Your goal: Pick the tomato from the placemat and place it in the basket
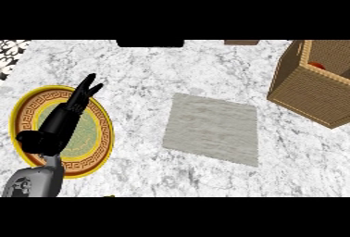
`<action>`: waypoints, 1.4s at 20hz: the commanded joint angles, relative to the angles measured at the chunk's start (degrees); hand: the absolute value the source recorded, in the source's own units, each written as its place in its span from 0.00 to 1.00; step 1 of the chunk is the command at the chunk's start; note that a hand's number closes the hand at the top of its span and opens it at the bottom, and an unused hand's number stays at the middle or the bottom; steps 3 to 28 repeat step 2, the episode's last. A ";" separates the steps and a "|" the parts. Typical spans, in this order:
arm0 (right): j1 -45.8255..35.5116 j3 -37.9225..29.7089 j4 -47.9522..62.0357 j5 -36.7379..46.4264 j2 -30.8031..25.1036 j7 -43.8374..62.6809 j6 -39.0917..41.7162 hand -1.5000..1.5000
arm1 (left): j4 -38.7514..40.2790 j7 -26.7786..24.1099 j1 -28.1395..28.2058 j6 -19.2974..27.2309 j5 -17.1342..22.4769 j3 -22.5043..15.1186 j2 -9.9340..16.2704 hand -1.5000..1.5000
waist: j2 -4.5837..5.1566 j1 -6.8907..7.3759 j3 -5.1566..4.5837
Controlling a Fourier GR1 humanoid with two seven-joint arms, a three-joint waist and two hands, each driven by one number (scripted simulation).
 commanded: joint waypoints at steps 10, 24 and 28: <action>3.74 -4.40 -4.36 -7.13 -3.83 5.07 6.84 0.00 | -4.07 2.78 1.63 -0.10 1.22 0.45 -0.03 0.50 | -0.49 -0.76 0.01; 3.74 -4.40 -4.36 -7.13 -3.83 5.07 6.84 0.00 | -4.07 2.78 1.63 -0.10 1.22 0.45 -0.03 0.50 | -0.49 -0.76 0.01; 3.74 -4.40 -4.36 -7.13 -3.83 5.07 6.84 0.00 | -4.07 2.78 1.63 -0.10 1.22 0.45 -0.03 0.50 | -0.49 -0.76 0.01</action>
